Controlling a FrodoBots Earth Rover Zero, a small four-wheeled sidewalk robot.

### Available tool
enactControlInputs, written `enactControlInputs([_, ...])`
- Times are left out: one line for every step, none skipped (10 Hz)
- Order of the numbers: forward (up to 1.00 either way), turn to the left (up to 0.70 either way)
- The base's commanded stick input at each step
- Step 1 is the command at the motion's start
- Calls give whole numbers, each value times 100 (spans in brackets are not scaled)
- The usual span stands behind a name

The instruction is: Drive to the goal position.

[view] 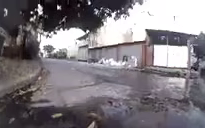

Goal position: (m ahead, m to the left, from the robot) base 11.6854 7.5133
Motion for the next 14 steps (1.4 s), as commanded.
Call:
enactControlInputs([100,0])
enactControlInputs([100,0])
enactControlInputs([100,0])
enactControlInputs([100,0])
enactControlInputs([100,2])
enactControlInputs([100,22])
enactControlInputs([100,40])
enactControlInputs([100,40])
enactControlInputs([100,40])
enactControlInputs([100,40])
enactControlInputs([100,36])
enactControlInputs([100,22])
enactControlInputs([100,8])
enactControlInputs([100,0])
